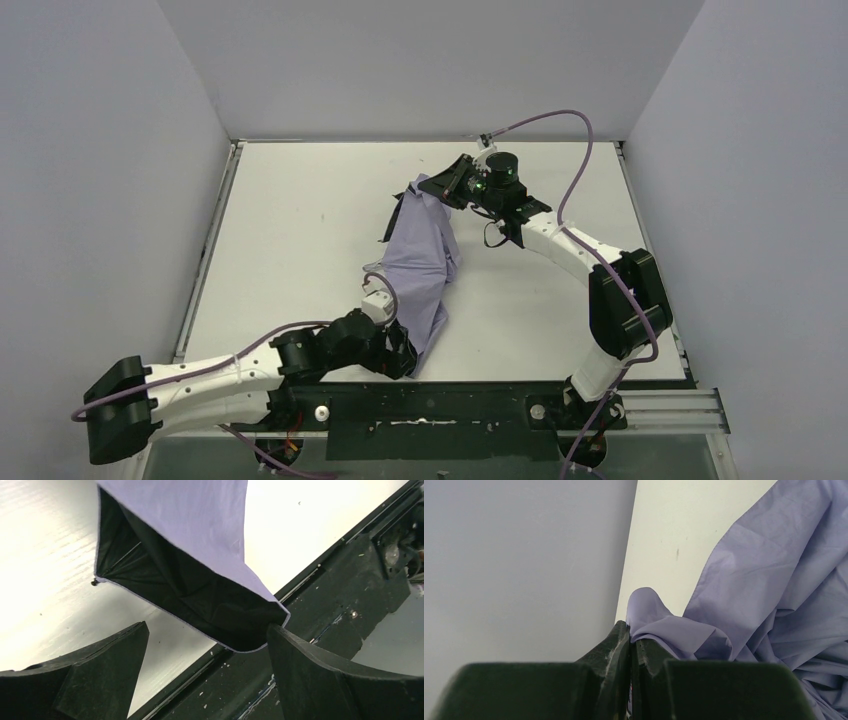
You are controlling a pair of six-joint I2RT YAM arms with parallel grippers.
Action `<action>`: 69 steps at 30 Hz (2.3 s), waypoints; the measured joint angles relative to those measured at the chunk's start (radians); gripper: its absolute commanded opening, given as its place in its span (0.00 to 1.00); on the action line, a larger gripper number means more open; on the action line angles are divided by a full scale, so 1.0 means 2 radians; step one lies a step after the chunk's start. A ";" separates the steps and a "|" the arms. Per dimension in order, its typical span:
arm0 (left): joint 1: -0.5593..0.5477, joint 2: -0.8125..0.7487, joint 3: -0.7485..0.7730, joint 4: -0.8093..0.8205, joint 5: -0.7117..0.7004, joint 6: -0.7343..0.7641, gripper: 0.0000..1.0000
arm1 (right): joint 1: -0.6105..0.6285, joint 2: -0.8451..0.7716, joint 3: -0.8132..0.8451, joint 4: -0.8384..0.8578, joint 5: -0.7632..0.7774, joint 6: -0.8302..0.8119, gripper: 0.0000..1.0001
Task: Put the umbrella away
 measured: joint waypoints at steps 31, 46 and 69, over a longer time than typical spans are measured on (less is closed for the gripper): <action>-0.021 0.145 0.074 0.043 0.004 0.006 0.42 | 0.000 -0.001 0.000 0.000 0.002 0.000 0.00; -0.021 0.131 0.102 0.053 0.050 0.045 0.00 | 0.000 -0.008 0.000 -0.006 0.003 -0.004 0.00; -0.076 0.144 0.093 0.075 0.177 0.114 0.58 | 0.000 -0.030 -0.020 -0.031 0.009 -0.030 0.00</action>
